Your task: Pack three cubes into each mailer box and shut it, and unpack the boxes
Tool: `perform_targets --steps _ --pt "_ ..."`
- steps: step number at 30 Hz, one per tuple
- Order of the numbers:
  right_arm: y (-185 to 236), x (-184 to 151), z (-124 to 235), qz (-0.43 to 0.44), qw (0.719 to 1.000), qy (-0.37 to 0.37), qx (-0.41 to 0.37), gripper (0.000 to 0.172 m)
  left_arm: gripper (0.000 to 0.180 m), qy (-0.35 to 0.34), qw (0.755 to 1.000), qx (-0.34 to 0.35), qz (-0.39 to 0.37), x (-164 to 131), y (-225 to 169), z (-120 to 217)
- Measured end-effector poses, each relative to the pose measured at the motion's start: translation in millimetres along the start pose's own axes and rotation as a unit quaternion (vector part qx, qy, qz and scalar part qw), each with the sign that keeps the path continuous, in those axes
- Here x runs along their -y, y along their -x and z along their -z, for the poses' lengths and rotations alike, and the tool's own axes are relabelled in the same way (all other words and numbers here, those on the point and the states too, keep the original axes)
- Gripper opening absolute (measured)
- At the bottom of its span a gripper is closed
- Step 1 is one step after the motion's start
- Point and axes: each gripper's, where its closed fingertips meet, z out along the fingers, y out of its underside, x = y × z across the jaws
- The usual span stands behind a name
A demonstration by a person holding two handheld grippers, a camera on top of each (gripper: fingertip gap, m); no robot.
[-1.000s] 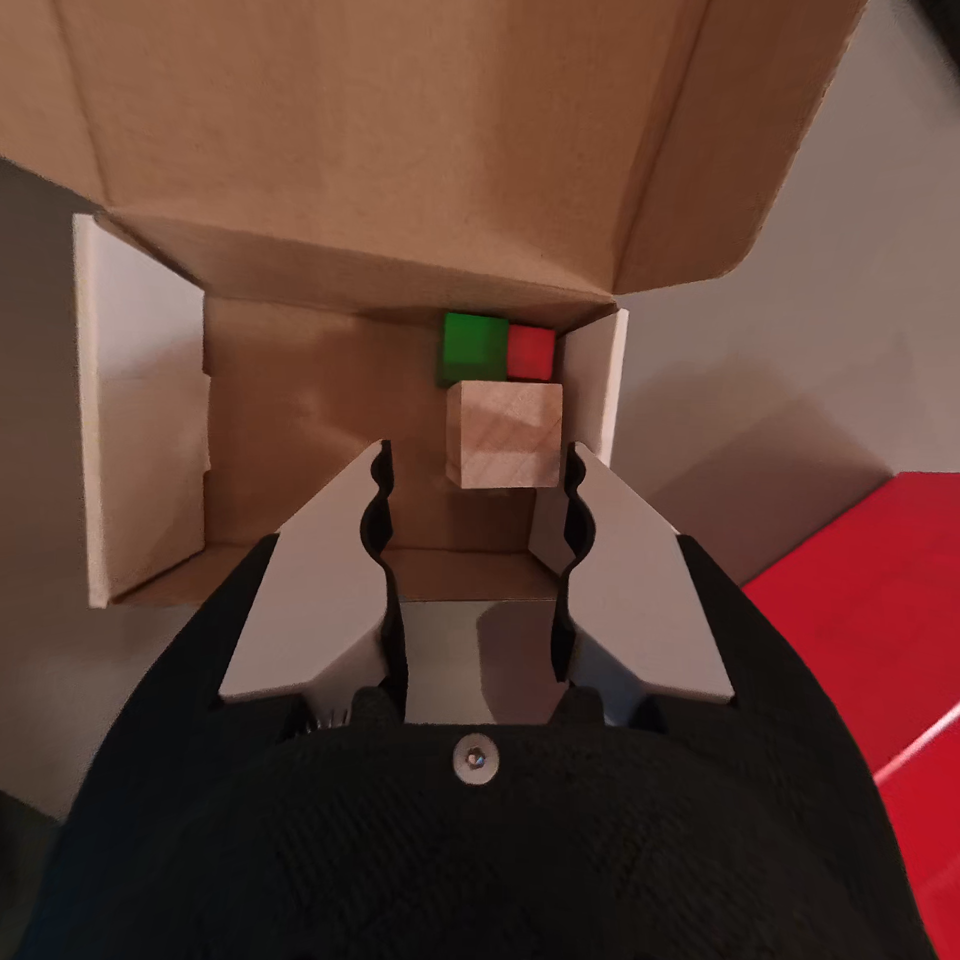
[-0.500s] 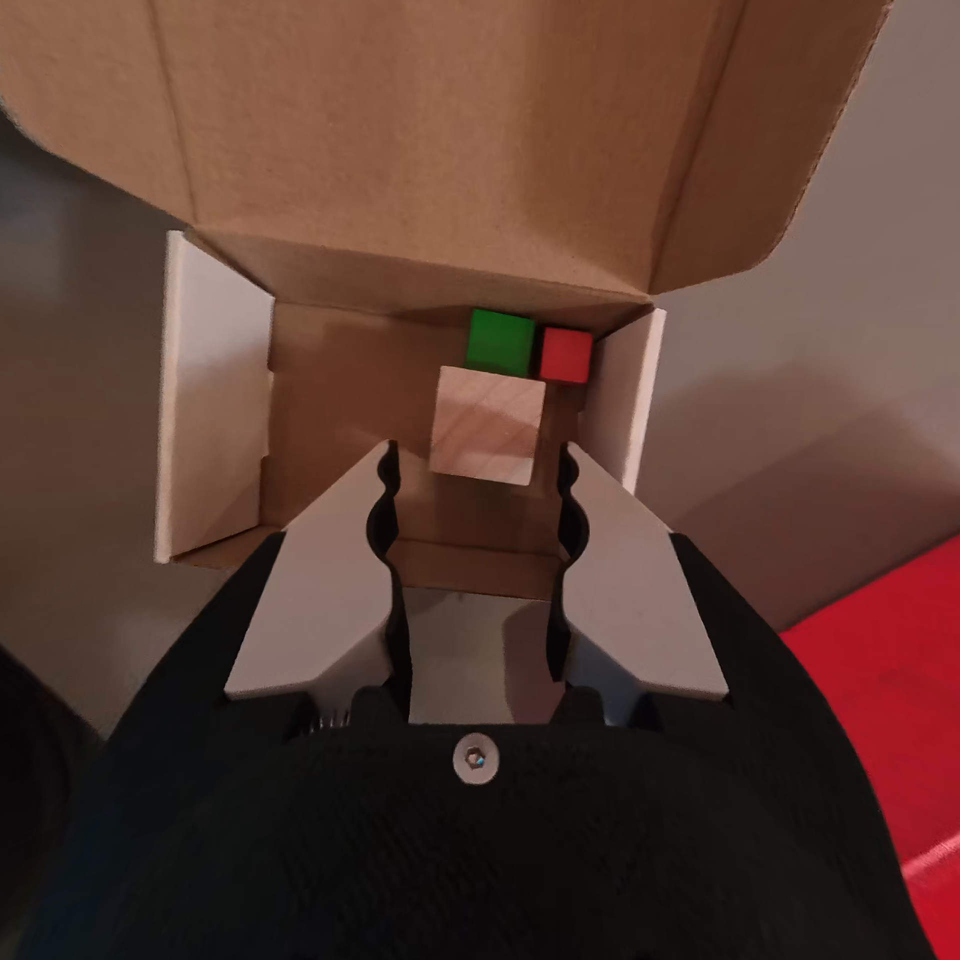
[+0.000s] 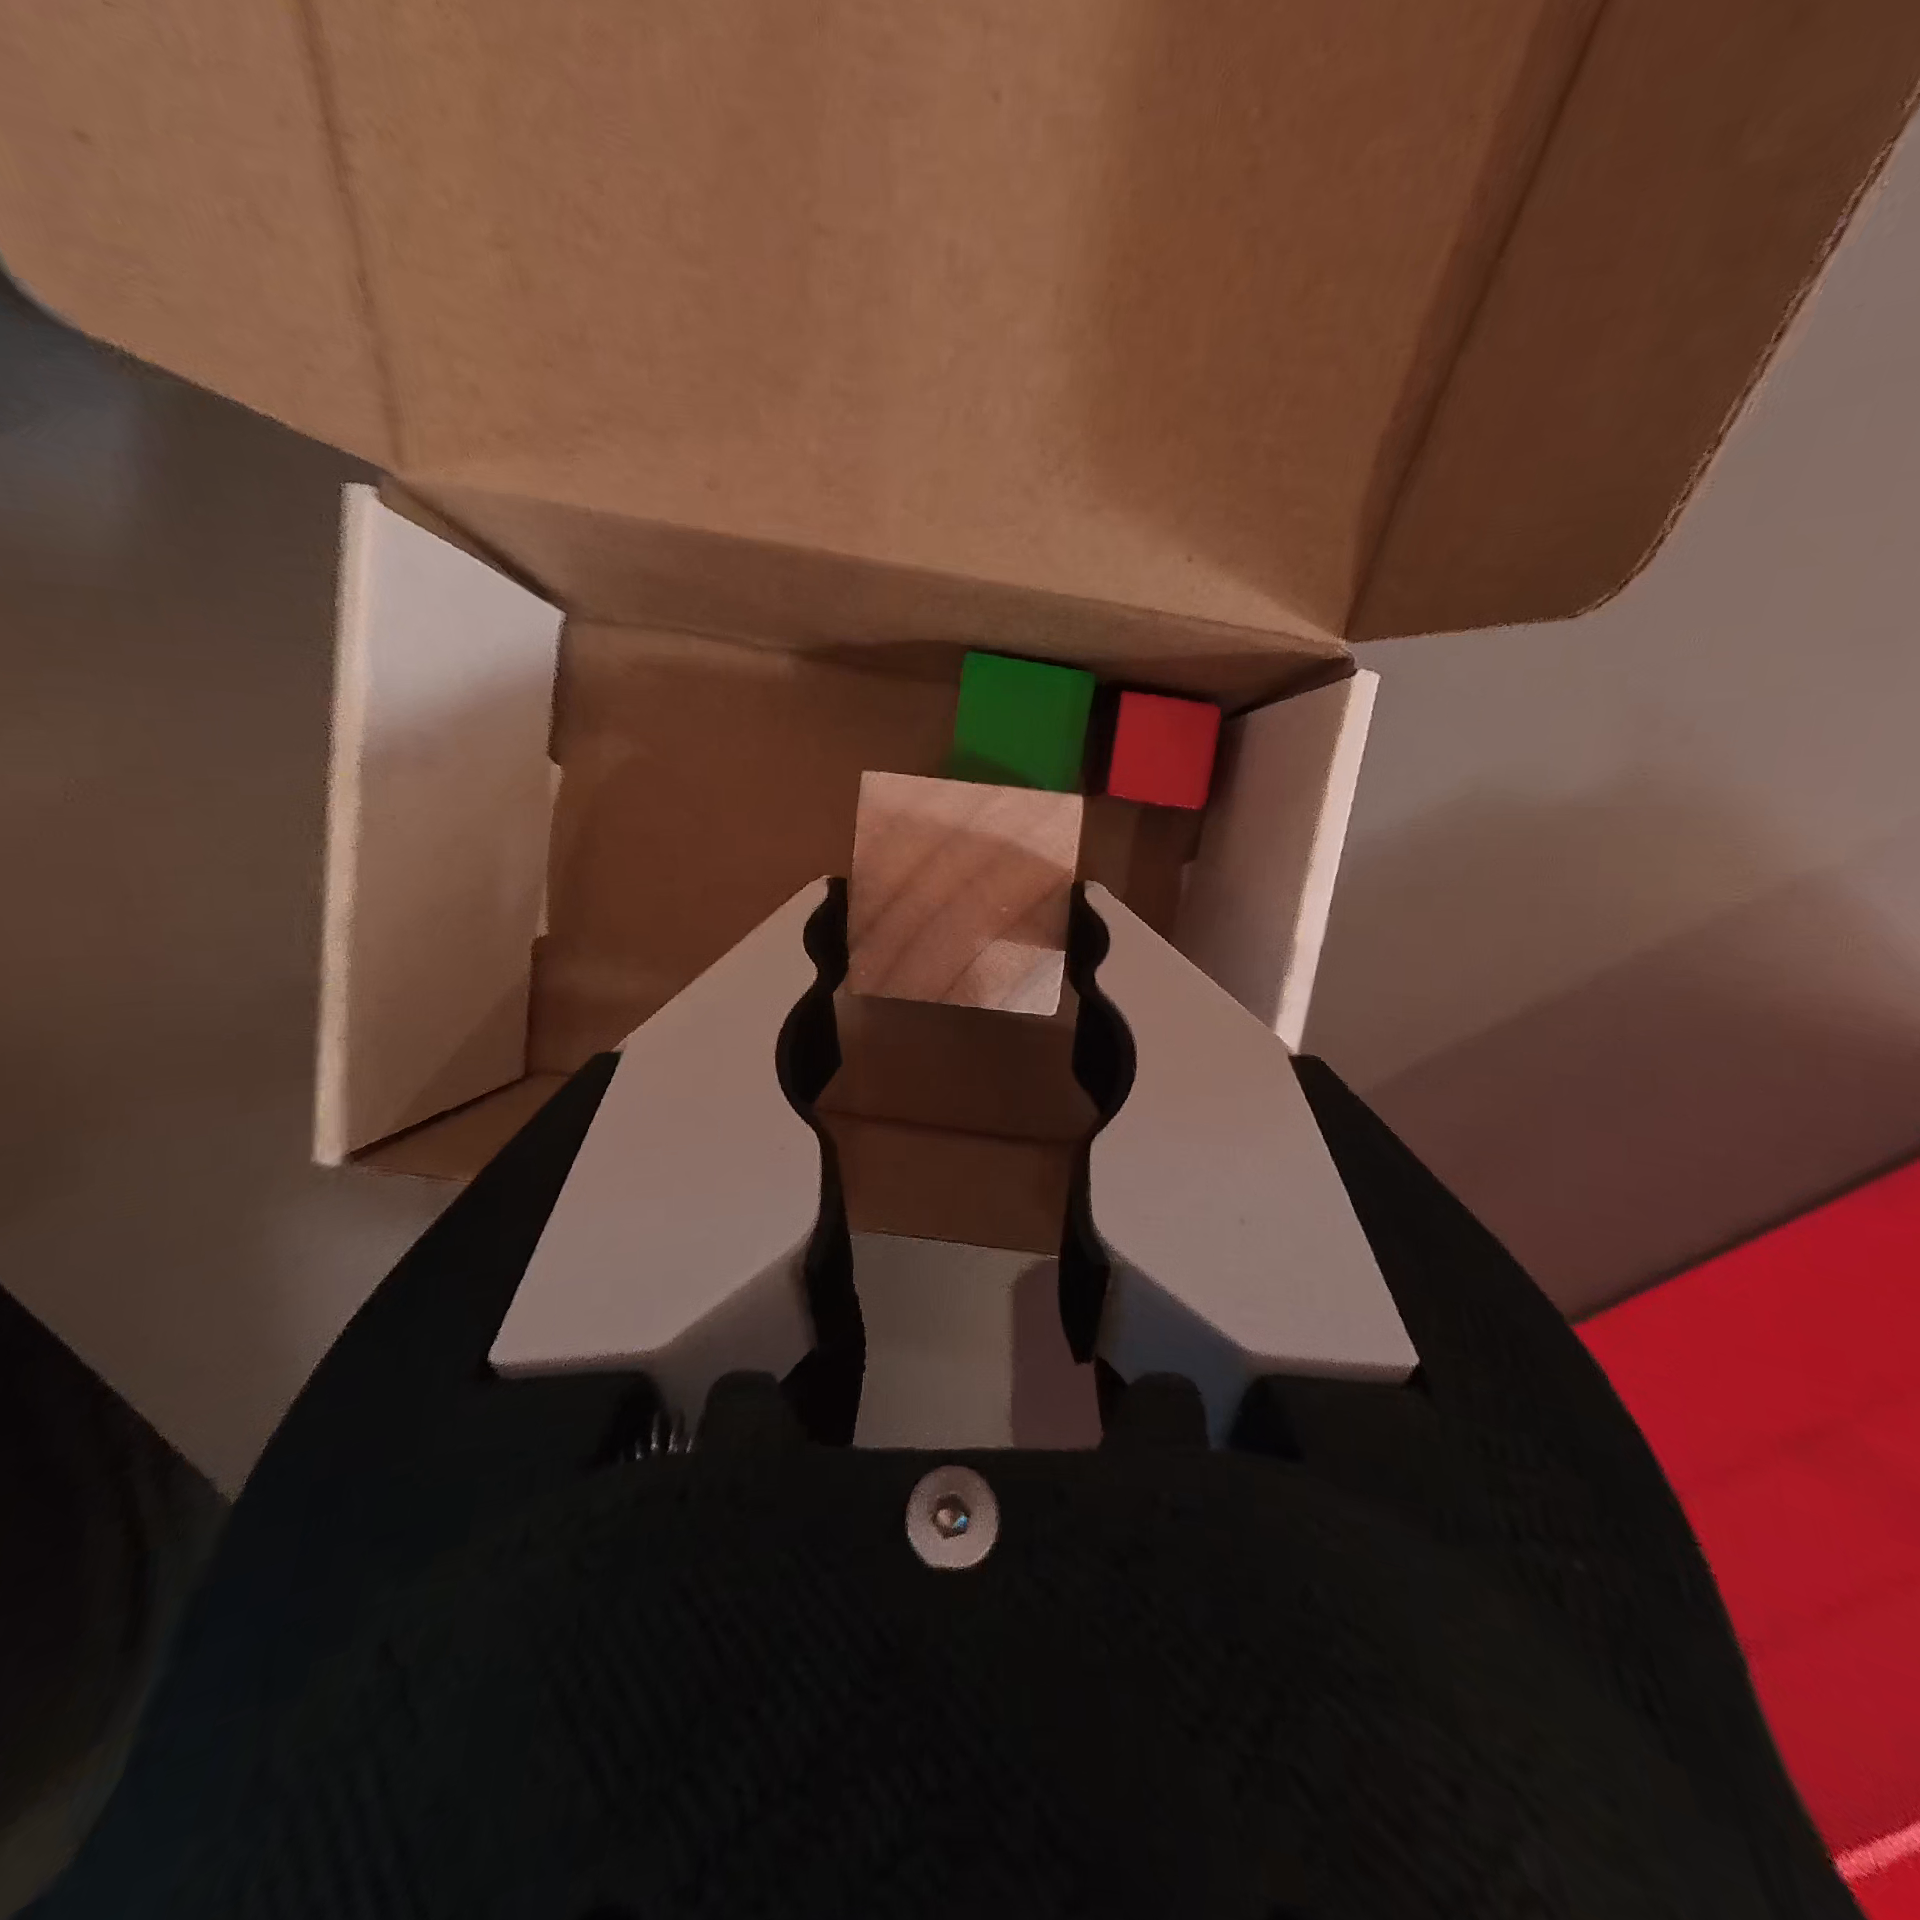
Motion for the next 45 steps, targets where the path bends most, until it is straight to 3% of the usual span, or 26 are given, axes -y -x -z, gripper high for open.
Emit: perform_targets --steps 4,9,12,15,21,26,39,45 --pt "1 11 32 -0.003 0.997 -0.073 -0.013 0.041 0.025 0.002 1.0 0.002 0.0 -1 1 0" --pt "-19 1 106 -0.047 0.979 -0.181 -0.077 0.041 0.025 0.002 1.0 0.004 -0.006 0 1 0" --pt "-55 -38 149 -0.102 0.961 -0.199 -0.165 0.041 0.025 0.003 1.0 0.008 -0.009 0 3 0" --pt "-97 -103 176 -0.186 0.933 -0.159 -0.264 0.041 0.024 0.005 1.0 0.019 -0.009 -1 7 -1" --pt "-138 -202 169 -0.318 0.898 -0.059 -0.297 0.041 0.024 0.004 1.0 0.02 -0.004 -2 9 -1" --pt "-146 -238 152 -0.362 0.888 0.005 -0.284 0.041 0.024 0.003 1.0 0.018 -0.006 -1 7 -2" --pt "-140 -262 116 -0.405 0.884 0.056 -0.226 0.042 0.024 0.004 1.0 0.018 -0.011 -1 5 -2" --pt "-144 -251 142 -0.394 0.868 0.029 -0.3 0.083 0.024 0.009 0.999 0.025 -0.018 -2 7 -2"
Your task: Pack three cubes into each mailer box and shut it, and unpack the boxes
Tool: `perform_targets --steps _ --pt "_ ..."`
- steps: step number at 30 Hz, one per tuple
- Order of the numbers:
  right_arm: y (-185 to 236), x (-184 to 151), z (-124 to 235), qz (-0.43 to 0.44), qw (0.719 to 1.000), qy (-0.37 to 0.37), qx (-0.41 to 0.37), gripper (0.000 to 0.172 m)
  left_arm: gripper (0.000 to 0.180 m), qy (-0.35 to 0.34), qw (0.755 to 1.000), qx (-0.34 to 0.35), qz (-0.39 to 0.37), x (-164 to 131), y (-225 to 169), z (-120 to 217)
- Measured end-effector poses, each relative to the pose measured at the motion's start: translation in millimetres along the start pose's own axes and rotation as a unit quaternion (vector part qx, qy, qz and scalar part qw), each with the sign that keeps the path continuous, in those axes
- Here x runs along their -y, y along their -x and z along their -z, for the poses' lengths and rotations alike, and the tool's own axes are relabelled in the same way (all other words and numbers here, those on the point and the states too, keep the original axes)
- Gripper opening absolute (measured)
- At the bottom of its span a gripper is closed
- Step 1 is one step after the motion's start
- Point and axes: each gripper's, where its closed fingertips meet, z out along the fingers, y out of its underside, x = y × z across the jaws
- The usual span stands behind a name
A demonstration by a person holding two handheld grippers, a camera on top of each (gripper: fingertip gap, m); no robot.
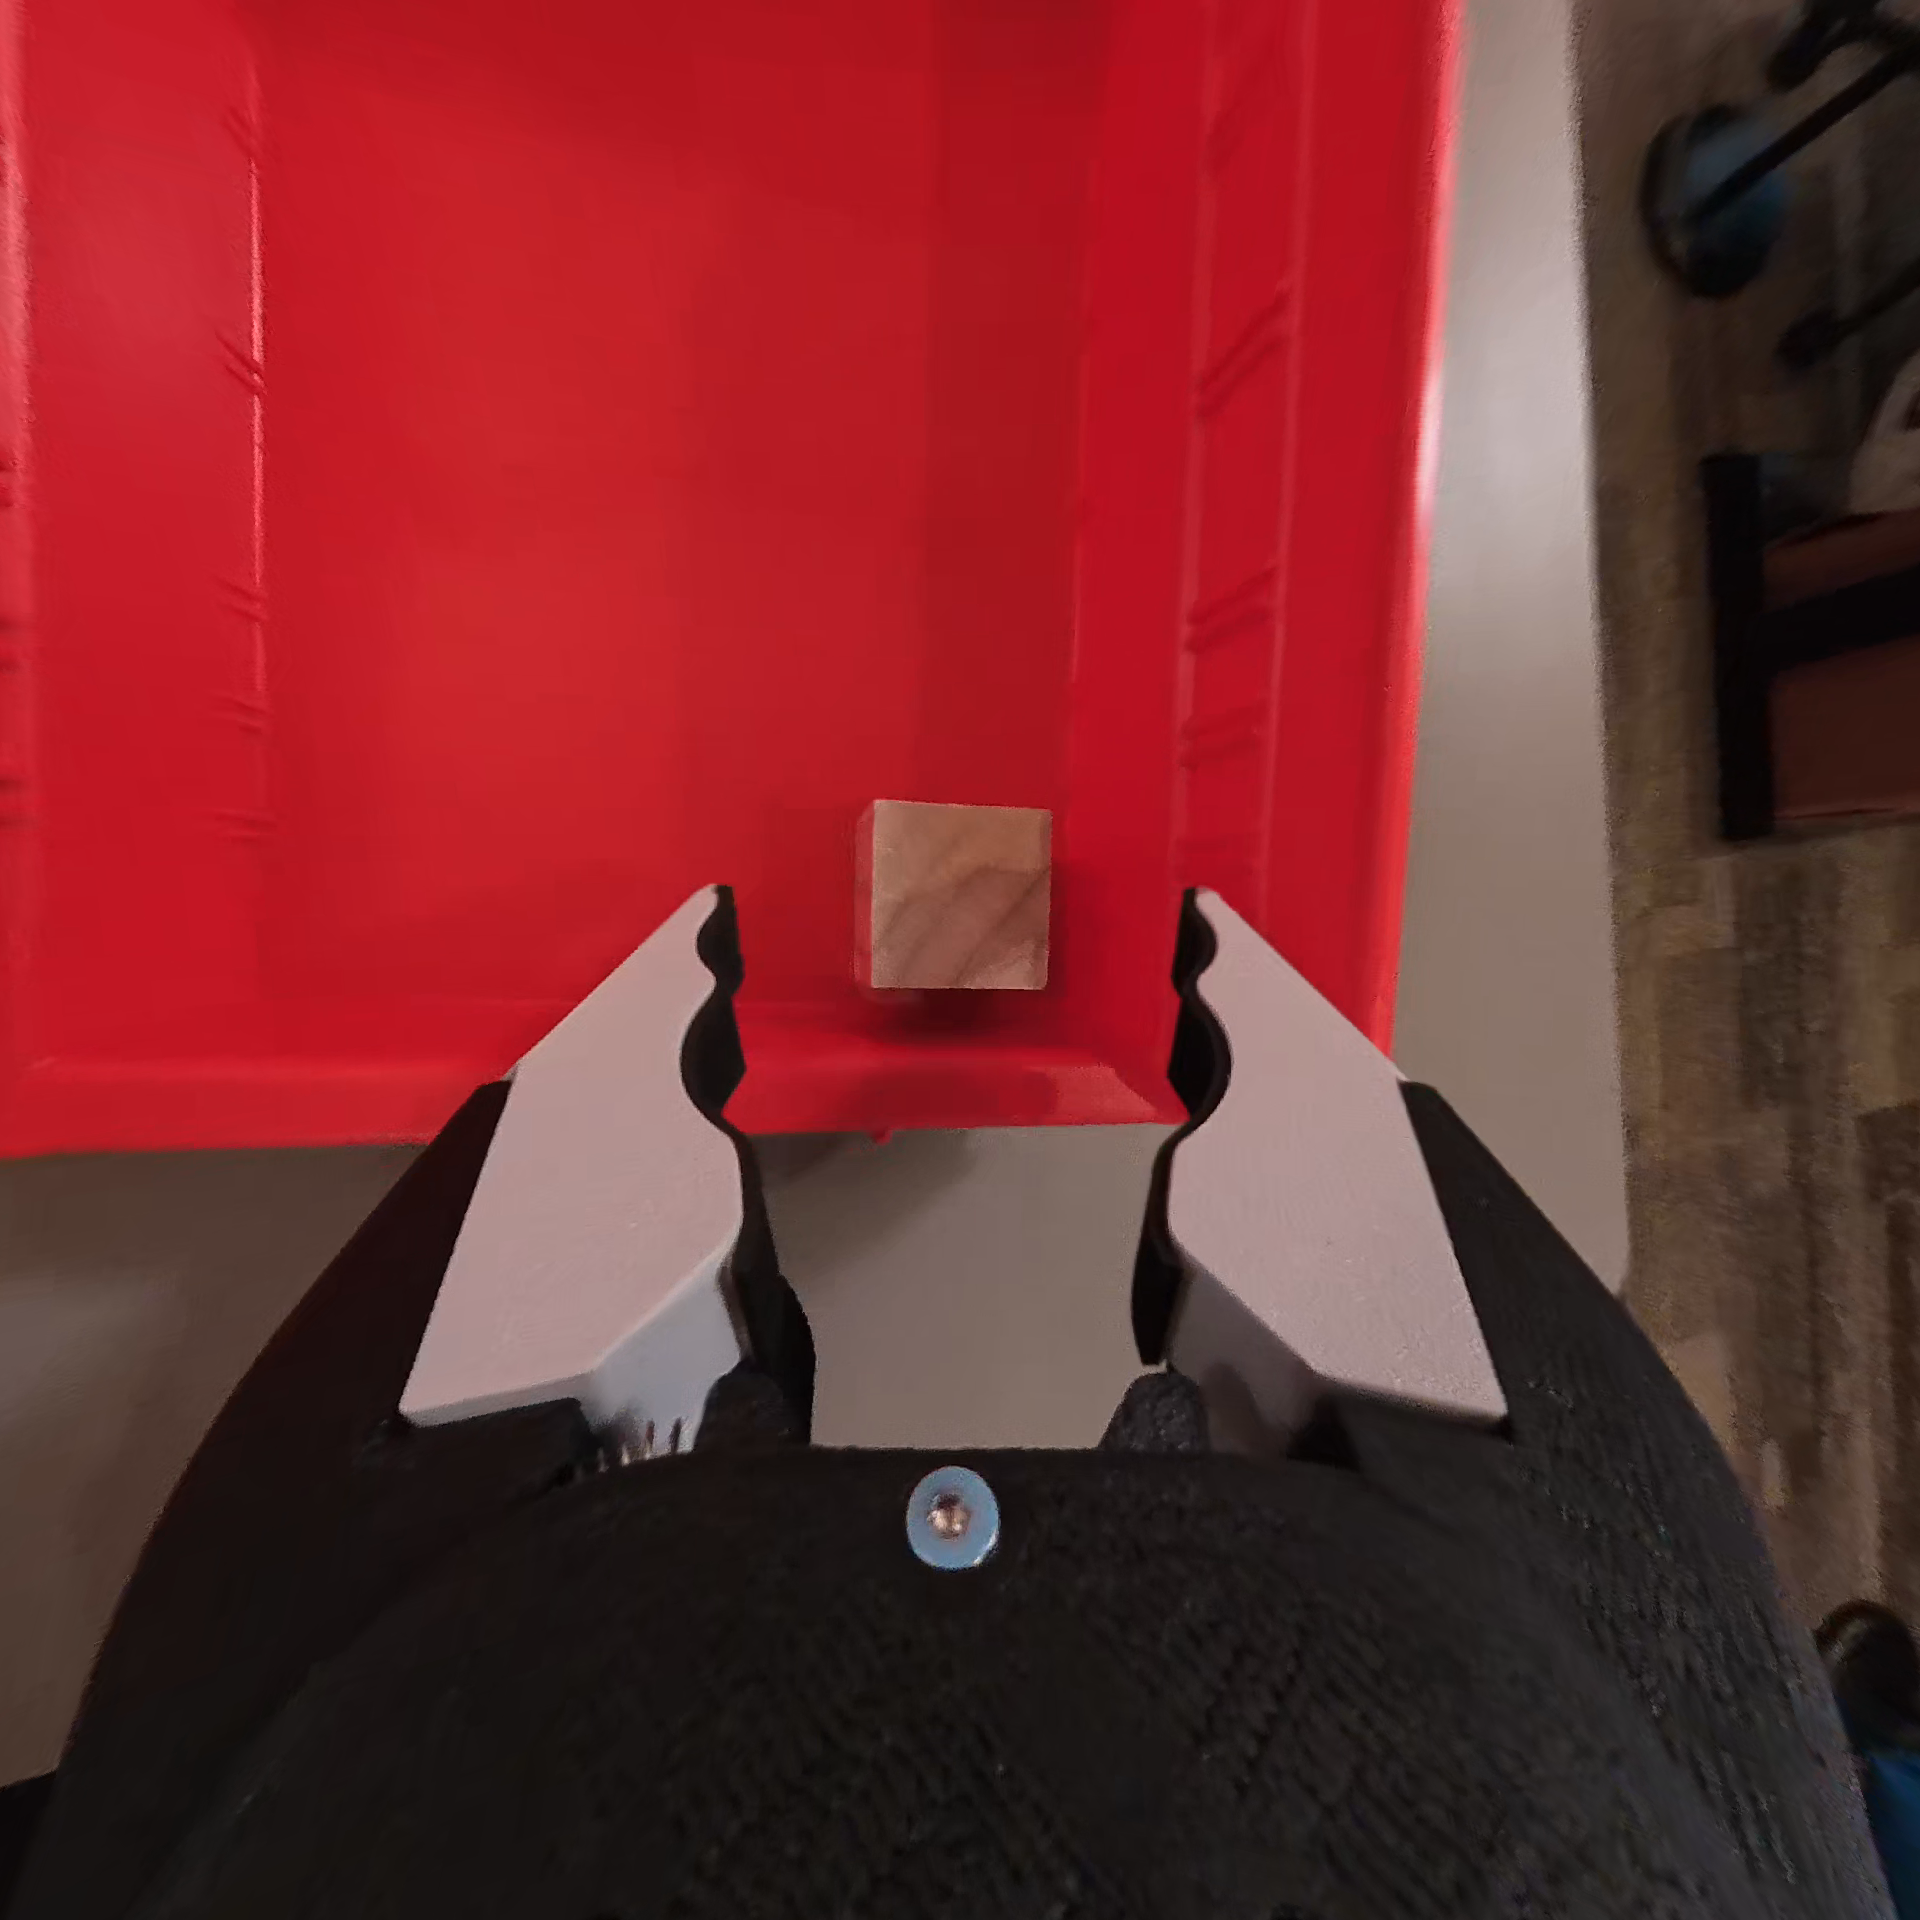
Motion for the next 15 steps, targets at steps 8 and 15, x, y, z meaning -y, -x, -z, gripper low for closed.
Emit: perform_targets --steps 8,15 --pt "93 74 90 0.102 0.959 -0.255 0.065 0.071 0.023 0.002 1.0 0.0 0.004 0 0 0" --pt "263 72 108 0.262 0.863 -0.286 0.324 0.04 0.023 -0.001 1.0 -0.005 0.012 -1 0 1"
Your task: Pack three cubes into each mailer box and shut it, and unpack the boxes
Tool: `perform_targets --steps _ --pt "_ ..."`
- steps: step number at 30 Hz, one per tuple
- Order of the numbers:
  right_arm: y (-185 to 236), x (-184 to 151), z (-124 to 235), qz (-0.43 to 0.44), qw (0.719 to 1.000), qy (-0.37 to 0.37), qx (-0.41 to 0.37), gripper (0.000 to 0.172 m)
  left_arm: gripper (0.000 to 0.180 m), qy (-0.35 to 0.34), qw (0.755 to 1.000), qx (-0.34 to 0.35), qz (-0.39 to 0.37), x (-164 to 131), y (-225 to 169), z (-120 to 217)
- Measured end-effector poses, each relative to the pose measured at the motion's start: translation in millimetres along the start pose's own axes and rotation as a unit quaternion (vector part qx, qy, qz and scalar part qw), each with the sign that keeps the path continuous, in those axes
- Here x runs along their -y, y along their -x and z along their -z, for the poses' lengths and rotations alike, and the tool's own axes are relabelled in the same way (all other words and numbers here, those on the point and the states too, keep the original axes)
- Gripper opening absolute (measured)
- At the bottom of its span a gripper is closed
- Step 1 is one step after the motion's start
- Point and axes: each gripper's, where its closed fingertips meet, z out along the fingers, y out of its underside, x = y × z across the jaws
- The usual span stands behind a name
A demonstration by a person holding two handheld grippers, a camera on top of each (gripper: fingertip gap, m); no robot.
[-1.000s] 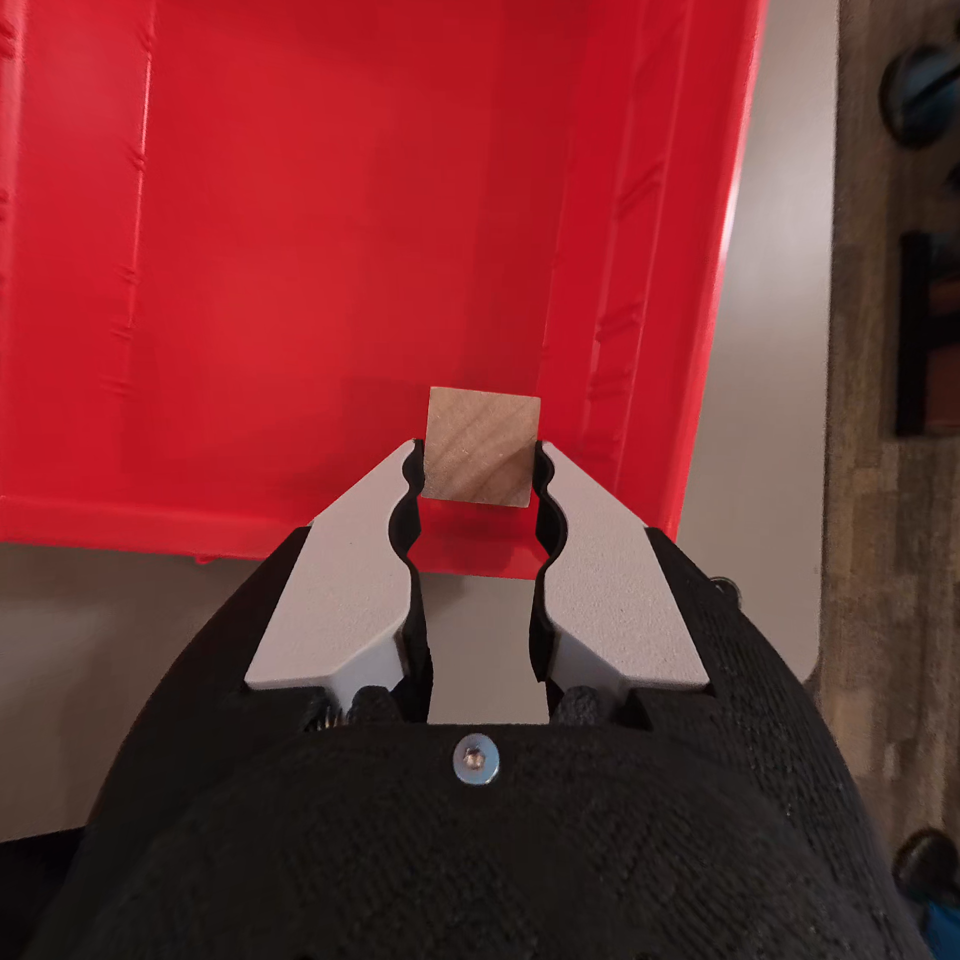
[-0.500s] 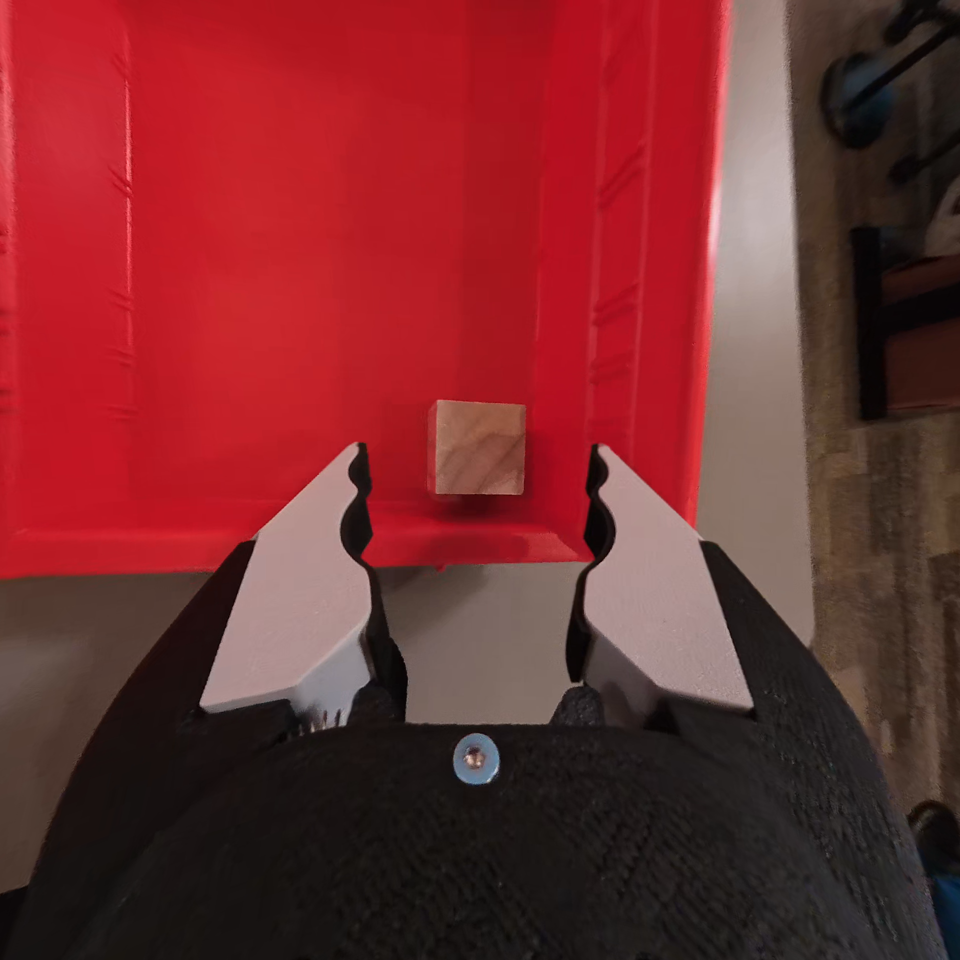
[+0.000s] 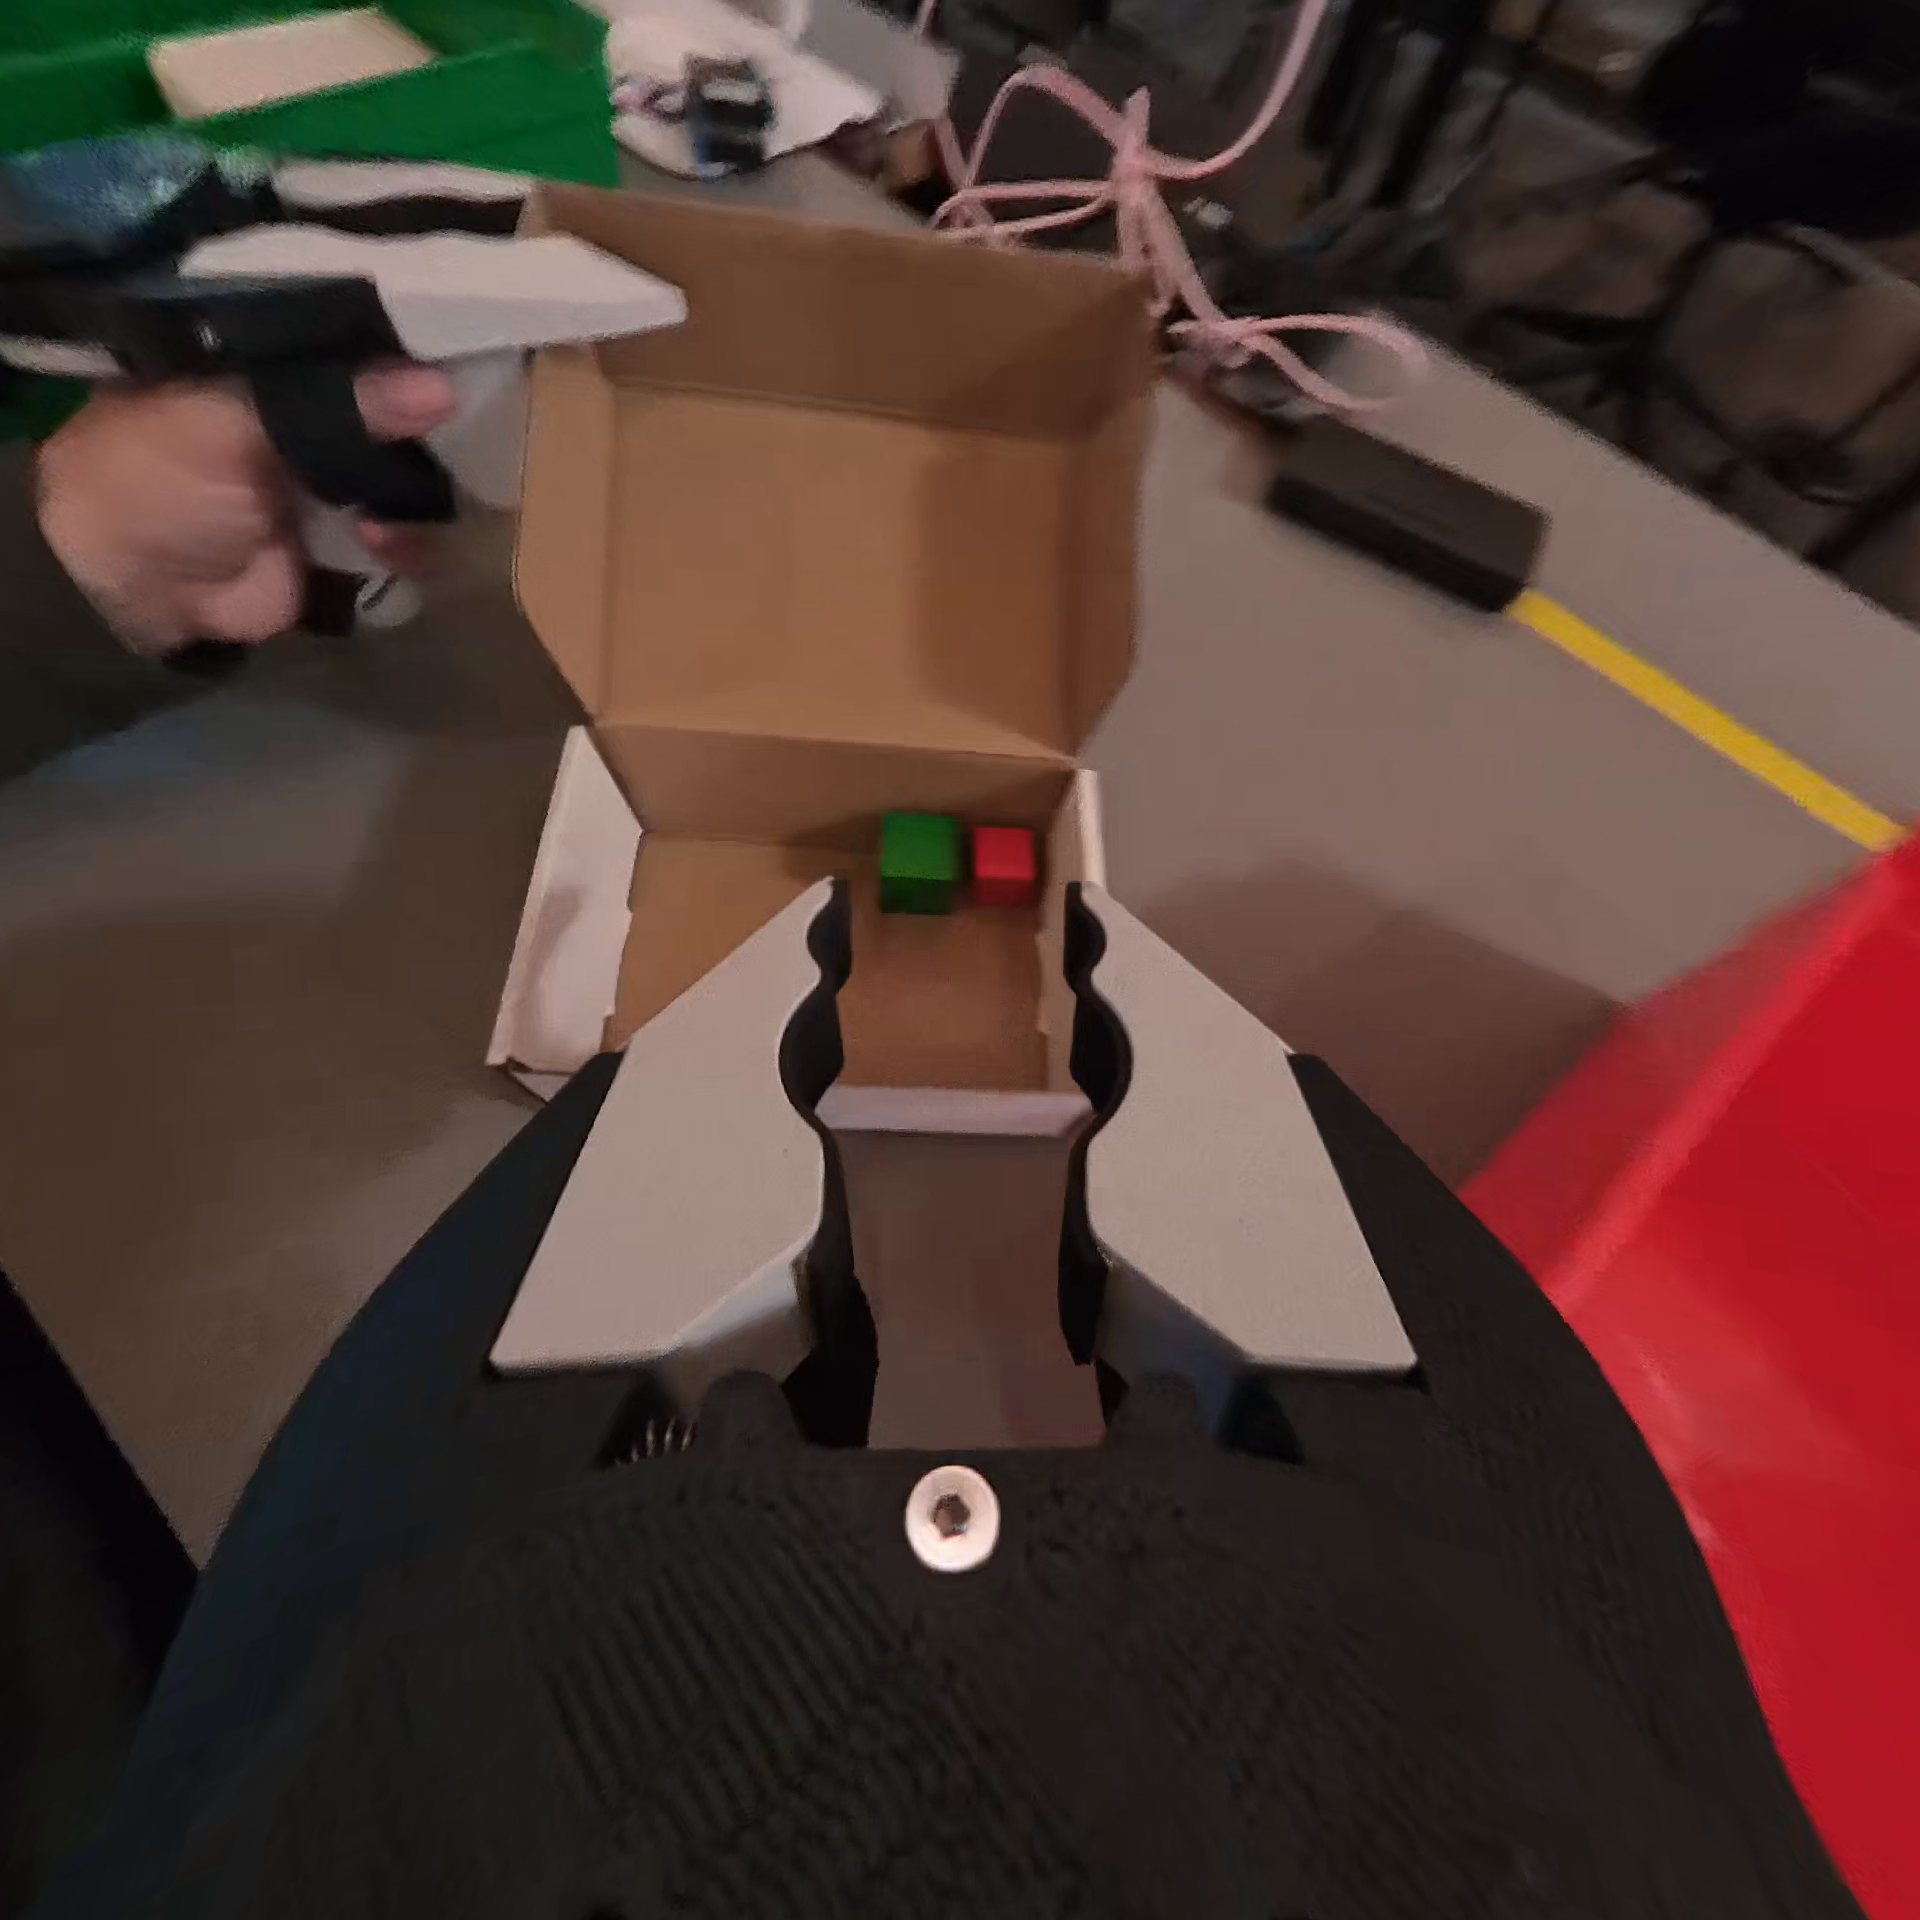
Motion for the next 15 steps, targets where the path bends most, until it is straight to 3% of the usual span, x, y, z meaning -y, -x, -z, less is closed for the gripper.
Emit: perform_targets --steps 3,7,10,15 --pt "21 -19 -41 0.018 0.996 0.066 0.049 0.04 0.023 0.0 1.0 -0.001 0.006 -1 1 0" --pt "27 -39 -77 0.036 0.989 0.136 0.044 0.04 0.023 0.0 1.0 -0.002 0.007 -1 1 0" --pt "17 -32 -82 0.022 0.989 0.143 0.006 0.042 0.023 -0.001 1.0 -0.002 0.007 0 1 0" --pt "17 -48 -89 0.006 0.972 0.233 0.008 0.047 0.023 -0.001 1.0 -0.004 0.009 0 1 0"
